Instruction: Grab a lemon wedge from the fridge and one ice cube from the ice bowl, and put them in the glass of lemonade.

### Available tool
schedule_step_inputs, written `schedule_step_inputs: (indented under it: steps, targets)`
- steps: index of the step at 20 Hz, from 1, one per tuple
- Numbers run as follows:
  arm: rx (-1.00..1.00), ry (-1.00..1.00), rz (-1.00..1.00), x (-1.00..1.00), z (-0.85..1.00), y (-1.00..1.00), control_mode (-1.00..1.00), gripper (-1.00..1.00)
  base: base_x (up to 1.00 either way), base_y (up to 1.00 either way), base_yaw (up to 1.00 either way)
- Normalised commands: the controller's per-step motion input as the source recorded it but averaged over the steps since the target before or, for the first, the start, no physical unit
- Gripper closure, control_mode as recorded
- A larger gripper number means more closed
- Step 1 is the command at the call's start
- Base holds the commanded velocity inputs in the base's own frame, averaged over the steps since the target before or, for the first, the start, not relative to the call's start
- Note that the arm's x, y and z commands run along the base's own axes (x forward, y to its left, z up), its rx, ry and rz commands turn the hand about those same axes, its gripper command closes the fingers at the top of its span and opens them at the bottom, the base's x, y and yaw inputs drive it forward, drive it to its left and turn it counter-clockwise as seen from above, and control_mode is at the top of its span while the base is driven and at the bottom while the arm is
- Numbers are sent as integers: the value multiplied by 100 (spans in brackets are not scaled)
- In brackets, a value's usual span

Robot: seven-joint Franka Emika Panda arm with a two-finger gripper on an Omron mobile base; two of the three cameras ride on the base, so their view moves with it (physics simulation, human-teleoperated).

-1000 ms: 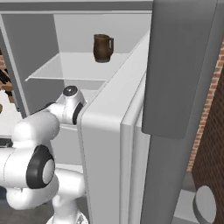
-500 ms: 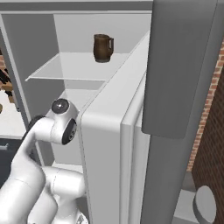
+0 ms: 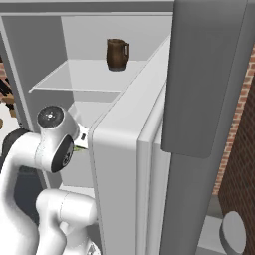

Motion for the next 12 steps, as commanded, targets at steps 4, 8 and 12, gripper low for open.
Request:
schedule_step_inputs:
  steps: [4, 8, 12]
  targets:
    - [0, 24, 6, -83, 100, 0, -100, 100, 0, 0, 0]
    - [0, 21, 2, -87, 86, 0, -100, 100, 0, 0, 0]
    - [0, 3, 3, -100, 11, 0, -100, 100, 0, 0, 0]
